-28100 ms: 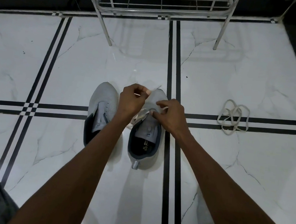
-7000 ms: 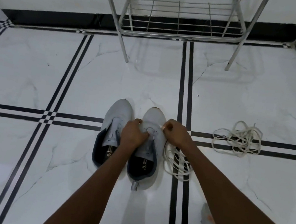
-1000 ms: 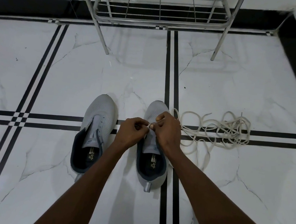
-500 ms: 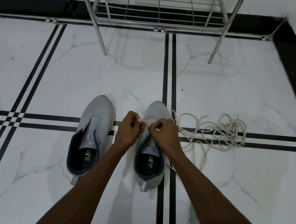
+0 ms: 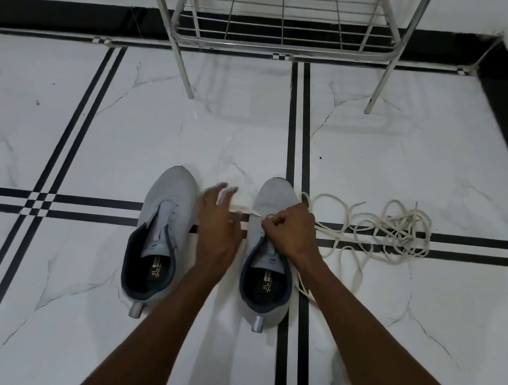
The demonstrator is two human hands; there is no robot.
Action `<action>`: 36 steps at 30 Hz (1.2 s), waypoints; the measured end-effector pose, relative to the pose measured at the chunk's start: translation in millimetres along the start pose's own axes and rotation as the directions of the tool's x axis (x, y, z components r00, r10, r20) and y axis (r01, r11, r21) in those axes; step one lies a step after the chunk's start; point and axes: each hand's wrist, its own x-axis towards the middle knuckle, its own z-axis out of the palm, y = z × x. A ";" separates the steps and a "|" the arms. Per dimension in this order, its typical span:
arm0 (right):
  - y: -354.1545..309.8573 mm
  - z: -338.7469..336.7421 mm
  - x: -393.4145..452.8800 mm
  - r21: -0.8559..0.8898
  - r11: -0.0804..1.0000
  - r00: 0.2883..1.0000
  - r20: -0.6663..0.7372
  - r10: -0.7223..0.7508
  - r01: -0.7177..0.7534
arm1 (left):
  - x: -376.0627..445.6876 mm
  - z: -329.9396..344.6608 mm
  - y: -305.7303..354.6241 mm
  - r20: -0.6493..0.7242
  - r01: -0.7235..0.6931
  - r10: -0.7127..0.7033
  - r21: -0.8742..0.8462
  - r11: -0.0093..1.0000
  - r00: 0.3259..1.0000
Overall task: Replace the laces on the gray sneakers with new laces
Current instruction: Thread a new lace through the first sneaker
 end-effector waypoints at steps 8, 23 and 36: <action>0.4 -1.0 0.9 -0.058 0.997 0.999 0.008 -0.042 0.042 | -1.0 7.2 4.6 0.115 0.010 0.001 -0.093 0.996 0.993; 7.8 0.0 -0.7 -0.075 0.997 1.000 0.004 0.007 -0.007 | 5.6 11.7 5.1 0.180 -0.118 0.117 -0.003 0.993 0.977; 2.7 -5.1 -4.0 -0.083 0.996 0.999 -0.025 -0.043 0.041 | 11.7 8.8 6.9 0.217 -0.158 0.146 0.040 0.987 0.965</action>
